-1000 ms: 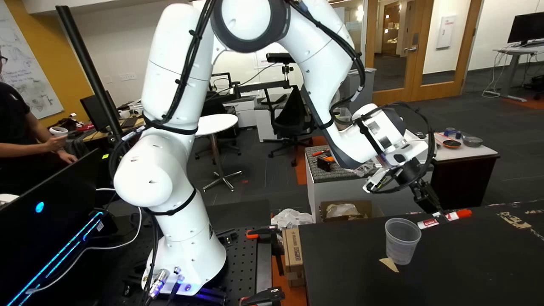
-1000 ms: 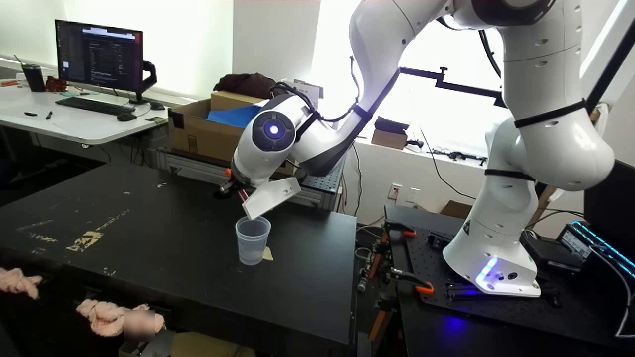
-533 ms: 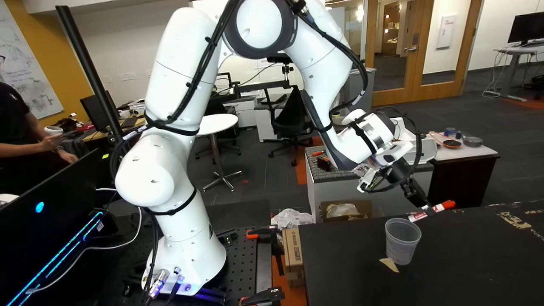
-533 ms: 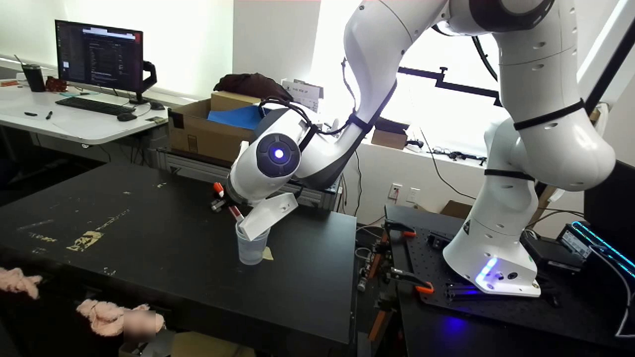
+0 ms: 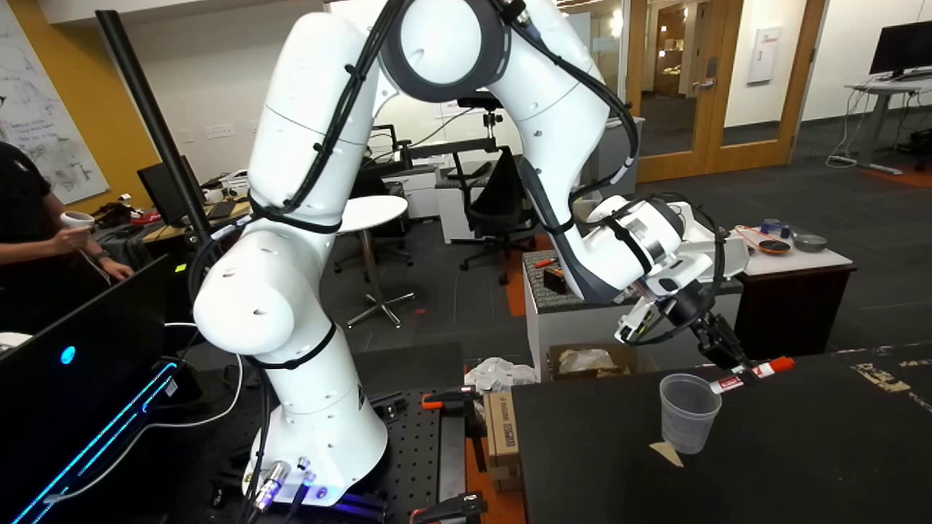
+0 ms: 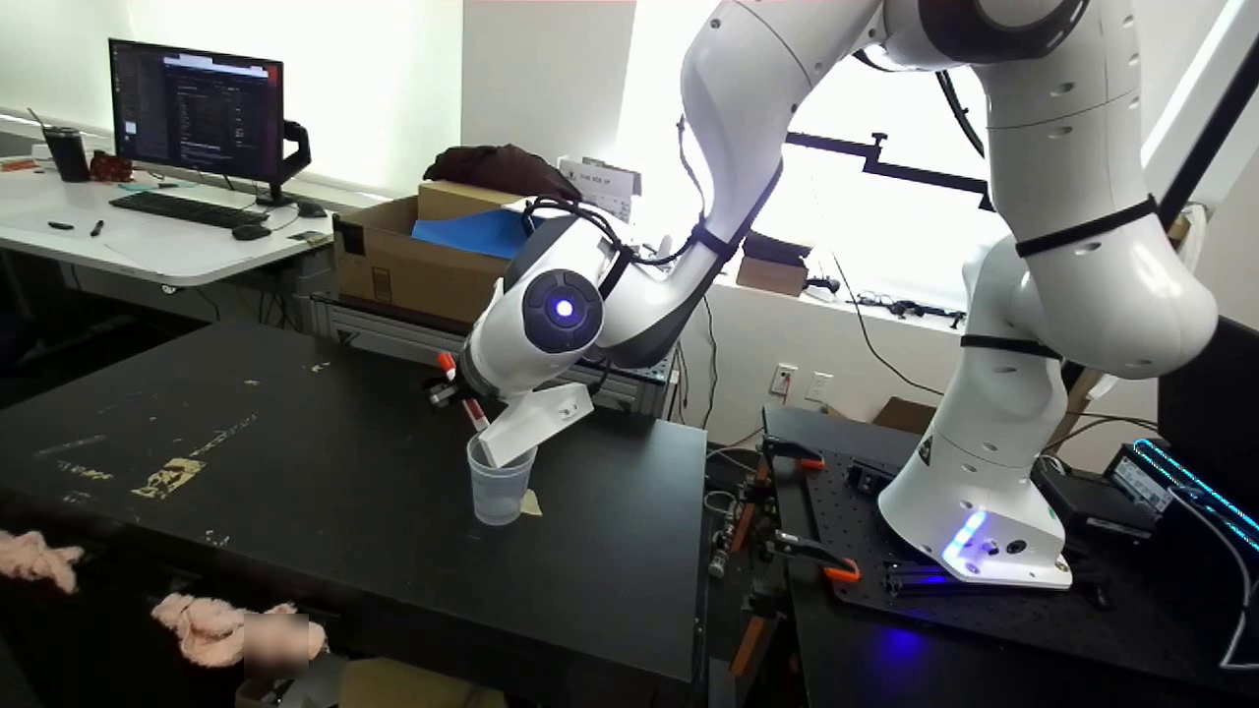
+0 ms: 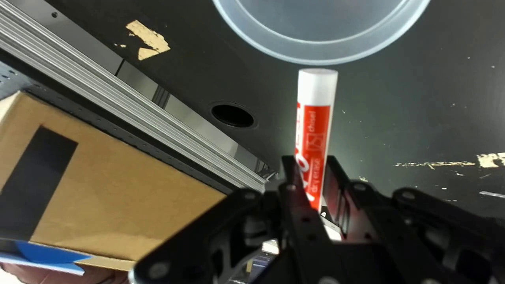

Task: Put the marker in the cup

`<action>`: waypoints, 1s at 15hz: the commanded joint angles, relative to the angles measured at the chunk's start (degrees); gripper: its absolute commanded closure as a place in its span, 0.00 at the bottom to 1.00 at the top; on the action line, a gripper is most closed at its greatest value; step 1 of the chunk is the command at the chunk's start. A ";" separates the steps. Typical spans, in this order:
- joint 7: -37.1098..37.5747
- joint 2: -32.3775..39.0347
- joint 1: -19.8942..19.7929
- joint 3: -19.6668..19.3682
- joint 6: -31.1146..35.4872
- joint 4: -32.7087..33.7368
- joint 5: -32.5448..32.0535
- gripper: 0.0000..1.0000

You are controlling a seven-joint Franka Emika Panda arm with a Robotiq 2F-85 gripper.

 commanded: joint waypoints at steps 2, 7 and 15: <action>1.96 -3.82 -2.02 0.60 -0.25 -4.54 -1.17 0.95; 1.03 -4.11 -2.51 0.57 -0.57 -5.76 -2.12 0.95; 4.01 -1.25 -0.21 3.19 -1.99 -6.20 -7.85 0.95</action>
